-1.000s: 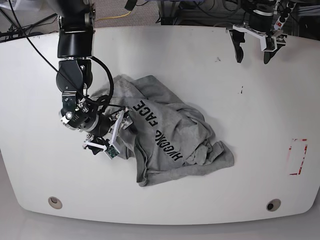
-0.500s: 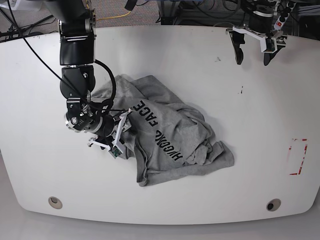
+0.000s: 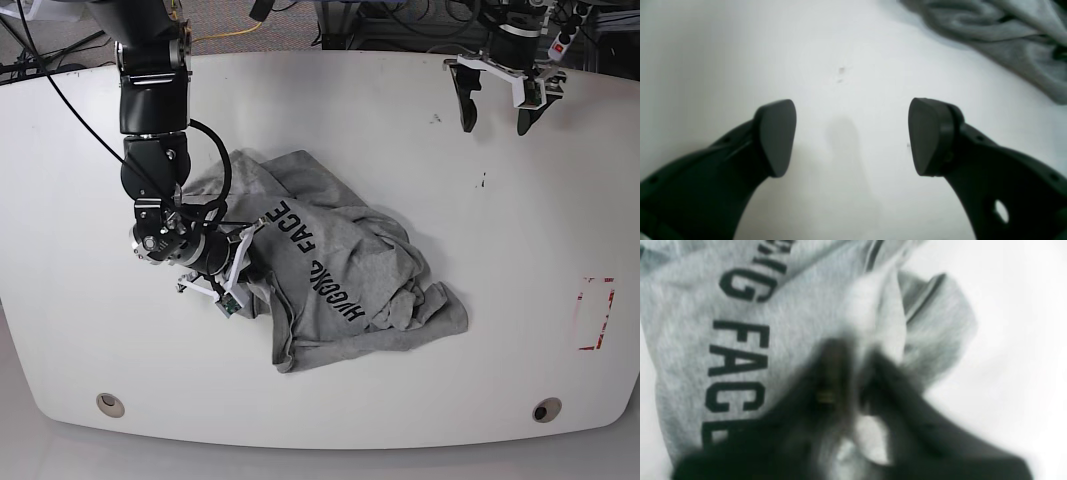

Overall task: Fold the T-shirt properly
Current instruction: 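Move the right gripper down to the crumpled grey T-shirt and grasp it, then lower the left gripper onto the shirt and grasp a fold of fabric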

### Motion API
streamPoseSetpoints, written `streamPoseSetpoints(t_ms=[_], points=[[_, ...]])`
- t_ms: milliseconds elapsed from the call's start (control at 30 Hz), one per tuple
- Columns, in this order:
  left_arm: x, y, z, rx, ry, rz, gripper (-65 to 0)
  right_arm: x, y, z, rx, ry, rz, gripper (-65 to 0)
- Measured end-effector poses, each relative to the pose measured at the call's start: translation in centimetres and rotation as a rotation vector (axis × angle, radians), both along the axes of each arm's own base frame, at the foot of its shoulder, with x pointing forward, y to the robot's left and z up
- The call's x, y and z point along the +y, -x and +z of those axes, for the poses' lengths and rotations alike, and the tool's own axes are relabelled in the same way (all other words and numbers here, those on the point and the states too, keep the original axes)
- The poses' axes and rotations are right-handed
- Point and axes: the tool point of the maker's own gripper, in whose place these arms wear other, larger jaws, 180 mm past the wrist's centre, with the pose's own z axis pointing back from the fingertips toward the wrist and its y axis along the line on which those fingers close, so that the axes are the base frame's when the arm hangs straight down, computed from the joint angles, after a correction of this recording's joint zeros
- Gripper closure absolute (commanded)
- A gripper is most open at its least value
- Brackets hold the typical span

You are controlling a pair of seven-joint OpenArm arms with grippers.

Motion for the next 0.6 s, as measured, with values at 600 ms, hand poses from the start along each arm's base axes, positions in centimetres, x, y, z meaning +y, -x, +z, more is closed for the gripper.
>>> streamPoseSetpoints(t_ms=[600], points=[[-14.2,-5.7,-0.3,0.086,0.177,-0.327,-48.6,-1.4,-1.2,9.0,-0.253,0.125,0.035,0.0]])
